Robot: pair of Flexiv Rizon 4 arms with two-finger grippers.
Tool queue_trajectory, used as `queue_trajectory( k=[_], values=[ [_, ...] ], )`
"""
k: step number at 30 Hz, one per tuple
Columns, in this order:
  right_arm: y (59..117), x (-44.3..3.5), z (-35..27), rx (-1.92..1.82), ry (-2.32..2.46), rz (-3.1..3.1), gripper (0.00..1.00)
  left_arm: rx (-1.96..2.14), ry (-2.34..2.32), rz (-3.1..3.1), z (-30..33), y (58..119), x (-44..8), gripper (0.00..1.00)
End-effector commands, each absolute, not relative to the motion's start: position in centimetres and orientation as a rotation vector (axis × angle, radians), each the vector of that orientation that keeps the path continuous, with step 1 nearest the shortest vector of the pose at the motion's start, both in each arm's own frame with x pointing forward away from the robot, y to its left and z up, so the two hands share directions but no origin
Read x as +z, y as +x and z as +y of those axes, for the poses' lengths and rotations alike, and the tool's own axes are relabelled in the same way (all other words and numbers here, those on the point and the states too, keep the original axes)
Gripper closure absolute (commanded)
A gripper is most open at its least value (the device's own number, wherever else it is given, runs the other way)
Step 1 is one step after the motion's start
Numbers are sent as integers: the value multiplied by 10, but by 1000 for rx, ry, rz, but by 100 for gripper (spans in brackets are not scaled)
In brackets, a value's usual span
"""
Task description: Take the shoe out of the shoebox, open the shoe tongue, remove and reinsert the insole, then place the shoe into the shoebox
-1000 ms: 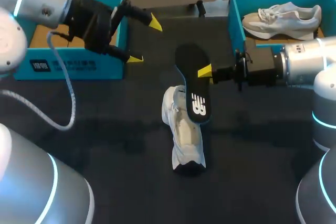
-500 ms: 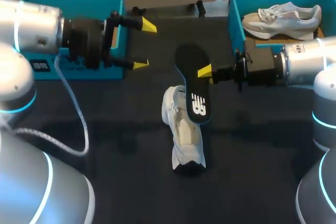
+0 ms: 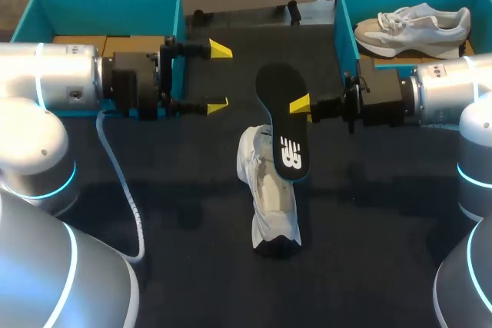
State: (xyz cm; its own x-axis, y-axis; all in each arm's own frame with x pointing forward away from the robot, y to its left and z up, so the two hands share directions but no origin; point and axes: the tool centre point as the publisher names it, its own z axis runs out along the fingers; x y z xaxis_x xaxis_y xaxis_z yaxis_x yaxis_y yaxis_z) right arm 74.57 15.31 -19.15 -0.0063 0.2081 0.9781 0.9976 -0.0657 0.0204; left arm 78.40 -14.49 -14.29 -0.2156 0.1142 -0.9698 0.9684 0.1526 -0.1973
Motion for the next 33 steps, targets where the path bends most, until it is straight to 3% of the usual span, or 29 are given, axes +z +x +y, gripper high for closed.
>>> queue_trajectory(
  k=[1, 33],
  values=[
    [745, -192, 154, -1164, -1410, -1339, 100, -1191, 1091, 1519, -150, 786, -159, 0],
    [750, -196, 161, -1204, -1337, -1289, 100, -1137, 1084, 1422, -199, 796, -197, 0]
  ],
)
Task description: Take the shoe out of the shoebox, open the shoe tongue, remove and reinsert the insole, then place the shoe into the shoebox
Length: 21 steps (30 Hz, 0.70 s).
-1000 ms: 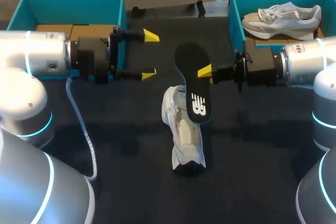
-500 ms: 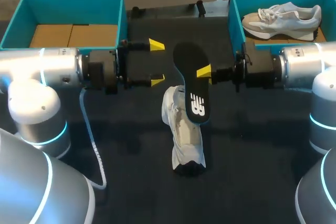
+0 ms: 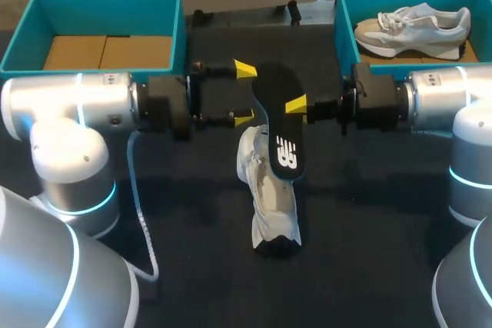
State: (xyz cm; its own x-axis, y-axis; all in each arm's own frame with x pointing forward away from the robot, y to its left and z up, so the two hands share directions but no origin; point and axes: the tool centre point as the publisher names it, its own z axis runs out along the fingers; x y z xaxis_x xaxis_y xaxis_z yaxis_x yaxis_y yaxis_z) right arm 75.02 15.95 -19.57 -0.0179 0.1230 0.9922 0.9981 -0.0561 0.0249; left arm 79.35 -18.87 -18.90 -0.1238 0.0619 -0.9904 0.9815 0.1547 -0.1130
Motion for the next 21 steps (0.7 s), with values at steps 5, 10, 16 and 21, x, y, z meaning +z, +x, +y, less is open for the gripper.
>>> queue_trajectory(
  k=[5, 10, 16, 21],
  values=[
    [750, -196, 161, -1204, -1337, -1289, 100, -1139, 1083, 1427, -203, 799, -202, 16],
    [750, -196, 161, -1204, -1337, -1289, 100, -1144, 1077, 1422, -208, 801, -202, 35],
    [750, -196, 161, -1204, -1337, -1289, 100, -1160, 1078, 1410, -216, 801, -202, 54],
    [750, -196, 161, -1204, -1337, -1289, 100, -1163, 1073, 1406, -223, 800, -205, 58]
  ],
)
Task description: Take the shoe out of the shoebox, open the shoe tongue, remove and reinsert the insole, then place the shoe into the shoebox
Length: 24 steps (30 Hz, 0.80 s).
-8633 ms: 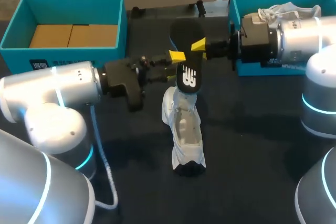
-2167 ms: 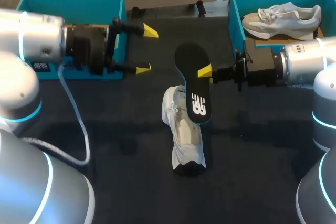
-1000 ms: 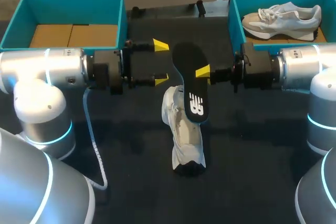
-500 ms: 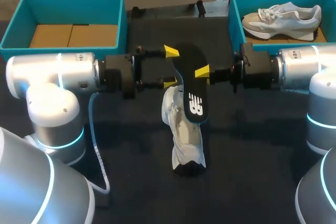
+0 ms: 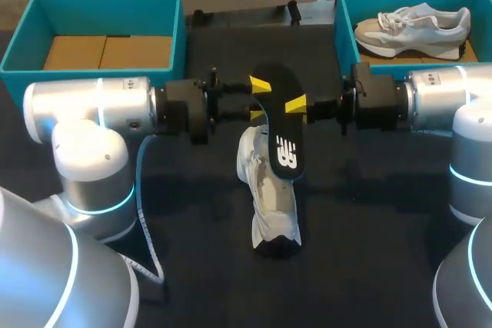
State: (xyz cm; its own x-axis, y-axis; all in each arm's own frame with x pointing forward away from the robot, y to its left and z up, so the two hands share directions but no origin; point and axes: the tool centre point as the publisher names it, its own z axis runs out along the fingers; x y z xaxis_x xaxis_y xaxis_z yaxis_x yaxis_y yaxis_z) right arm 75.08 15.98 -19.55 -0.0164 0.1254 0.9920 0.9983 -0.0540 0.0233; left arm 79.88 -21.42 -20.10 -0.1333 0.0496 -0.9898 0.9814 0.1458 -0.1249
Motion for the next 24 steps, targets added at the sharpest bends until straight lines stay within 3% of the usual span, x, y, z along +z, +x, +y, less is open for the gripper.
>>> queue_trajectory(
  k=[1, 16, 24],
  values=[
    [750, -196, 161, -1204, -1337, -1289, 100, -1161, 1073, 1405, -223, 800, -205, 58],
    [750, -196, 161, -1204, -1337, -1289, 100, -1139, 1060, 1386, -231, 799, -205, 58],
    [750, -196, 161, -1204, -1337, -1289, 100, -1107, 1069, 1386, -235, 800, -206, 69]
  ],
)
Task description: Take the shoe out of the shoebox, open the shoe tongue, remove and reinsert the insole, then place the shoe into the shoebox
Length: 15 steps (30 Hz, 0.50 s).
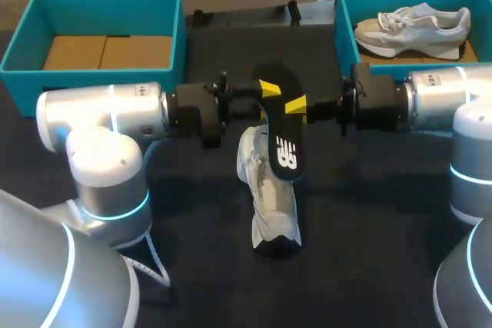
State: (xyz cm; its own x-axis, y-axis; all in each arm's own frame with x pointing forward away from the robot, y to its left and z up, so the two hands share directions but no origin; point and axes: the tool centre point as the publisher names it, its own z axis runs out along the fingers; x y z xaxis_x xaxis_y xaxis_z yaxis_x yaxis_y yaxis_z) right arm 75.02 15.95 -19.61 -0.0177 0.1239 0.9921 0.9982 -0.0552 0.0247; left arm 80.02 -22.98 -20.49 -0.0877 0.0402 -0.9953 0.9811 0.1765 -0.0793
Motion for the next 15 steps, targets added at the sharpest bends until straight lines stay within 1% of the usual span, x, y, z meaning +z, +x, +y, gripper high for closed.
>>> queue_trajectory(
  k=[1, 7, 8, 9, 10, 12, 15],
  values=[
    [750, -196, 161, -1204, -1337, -1289, 100, -1106, 1070, 1386, -235, 800, -207, 70],
    [750, -196, 161, -1204, -1337, -1289, 100, -1092, 1077, 1387, -236, 801, -208, 74],
    [750, -196, 161, -1204, -1337, -1289, 100, -1091, 1080, 1383, -236, 801, -208, 77],
    [750, -196, 161, -1204, -1337, -1289, 100, -1092, 1084, 1375, -236, 801, -208, 82],
    [750, -196, 161, -1204, -1337, -1289, 100, -1092, 1085, 1374, -236, 801, -208, 90],
    [750, -196, 161, -1204, -1337, -1289, 100, -1090, 1090, 1365, -237, 801, -208, 100],
    [750, -196, 161, -1204, -1337, -1289, 100, -1087, 1099, 1356, -238, 800, -208, 100]
  ],
)
